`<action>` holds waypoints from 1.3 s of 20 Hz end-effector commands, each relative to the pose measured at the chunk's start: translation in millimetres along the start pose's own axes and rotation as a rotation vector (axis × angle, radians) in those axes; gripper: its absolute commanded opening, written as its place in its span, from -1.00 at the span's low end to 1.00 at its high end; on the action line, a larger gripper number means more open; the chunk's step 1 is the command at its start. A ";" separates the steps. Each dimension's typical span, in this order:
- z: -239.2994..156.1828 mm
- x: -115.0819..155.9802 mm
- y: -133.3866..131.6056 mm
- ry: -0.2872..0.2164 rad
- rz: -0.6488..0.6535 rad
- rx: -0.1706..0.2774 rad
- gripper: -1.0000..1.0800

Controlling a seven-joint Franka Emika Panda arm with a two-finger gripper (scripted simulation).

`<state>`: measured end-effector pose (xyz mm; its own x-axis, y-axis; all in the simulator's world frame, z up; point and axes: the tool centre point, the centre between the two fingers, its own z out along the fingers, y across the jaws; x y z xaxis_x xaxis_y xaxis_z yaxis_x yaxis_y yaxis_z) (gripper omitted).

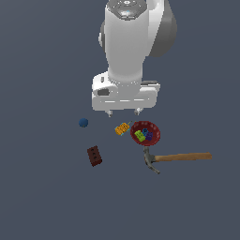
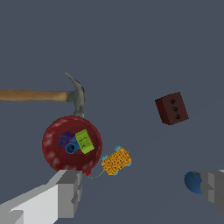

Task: Pick up a designated object from a clutter of objects.

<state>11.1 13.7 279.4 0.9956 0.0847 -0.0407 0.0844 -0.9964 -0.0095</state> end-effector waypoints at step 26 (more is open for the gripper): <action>186.8 53.6 136.6 0.037 -0.328 -0.014 0.92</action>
<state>67.5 -112.6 95.6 0.9209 0.3899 -0.0030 0.3898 -0.9209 -0.0048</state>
